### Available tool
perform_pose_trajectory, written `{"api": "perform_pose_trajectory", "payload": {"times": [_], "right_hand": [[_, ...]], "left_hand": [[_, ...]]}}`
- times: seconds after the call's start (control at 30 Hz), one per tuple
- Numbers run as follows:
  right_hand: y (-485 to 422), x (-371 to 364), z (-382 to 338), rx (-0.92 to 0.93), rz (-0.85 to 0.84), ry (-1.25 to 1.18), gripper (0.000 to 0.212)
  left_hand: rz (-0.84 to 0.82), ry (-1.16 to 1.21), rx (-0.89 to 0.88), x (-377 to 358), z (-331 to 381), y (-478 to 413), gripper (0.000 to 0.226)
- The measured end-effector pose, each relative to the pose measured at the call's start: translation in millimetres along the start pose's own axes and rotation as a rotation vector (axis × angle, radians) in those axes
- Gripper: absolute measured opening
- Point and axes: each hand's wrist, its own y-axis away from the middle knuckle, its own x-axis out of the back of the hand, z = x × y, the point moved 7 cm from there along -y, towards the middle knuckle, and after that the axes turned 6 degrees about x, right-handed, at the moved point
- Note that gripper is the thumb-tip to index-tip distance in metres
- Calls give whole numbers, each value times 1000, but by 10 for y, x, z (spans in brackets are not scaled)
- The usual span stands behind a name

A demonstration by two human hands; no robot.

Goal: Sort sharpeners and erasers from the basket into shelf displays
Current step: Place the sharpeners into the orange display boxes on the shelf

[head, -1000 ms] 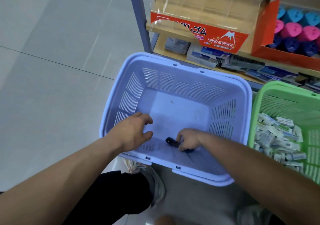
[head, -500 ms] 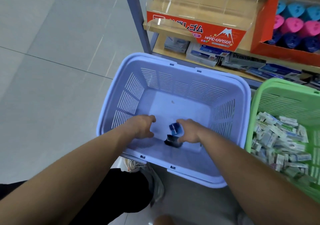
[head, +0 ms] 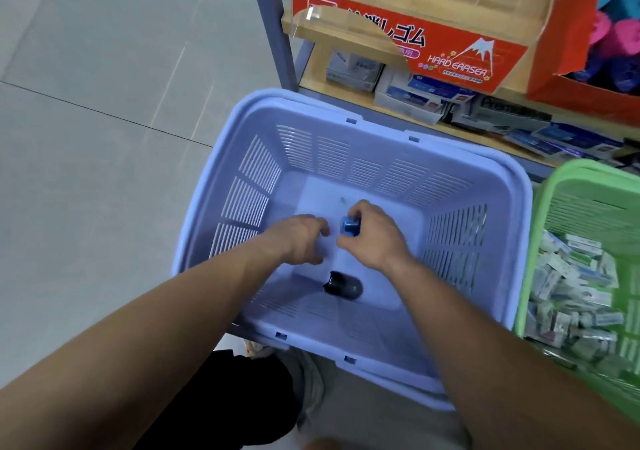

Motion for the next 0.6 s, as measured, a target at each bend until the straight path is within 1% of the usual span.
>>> {"api": "perform_pose_trajectory", "payload": {"times": [0.07, 0.1, 0.17, 0.23, 0.27, 0.33, 0.37, 0.4, 0.5, 0.6], "right_hand": [[112, 429, -151, -29, 218, -168, 40], [196, 605, -224, -16, 289, -244, 39], [387, 859, -349, 44, 357, -344, 41], [584, 995, -414, 95, 357, -395, 42], [672, 1015, -414, 110, 340, -406, 42], [802, 1029, -378, 119, 299, -412, 43], [843, 1026, -354, 121, 282, -419, 44], [874, 1025, -330, 126, 270, -427, 45], [930, 1028, -283, 142, 238, -447, 46], [1001, 1047, -266, 165, 200, -520, 44]], "left_hand": [[-83, -2, -75, -144, 141, -17, 63], [-127, 24, -111, -233, 201, -26, 62], [-220, 83, -153, -400, 293, -5, 61], [-295, 114, -174, -495, 340, 14, 61], [-311, 119, -184, -526, 353, 21, 55], [-300, 76, -218, -527, 397, 35, 31], [-295, 61, -222, -544, 394, 29, 26], [-301, 51, -211, -568, 381, 29, 25], [-308, 83, -172, -646, 348, 82, 32], [-278, 105, -159, -637, 380, 186, 29]]}}
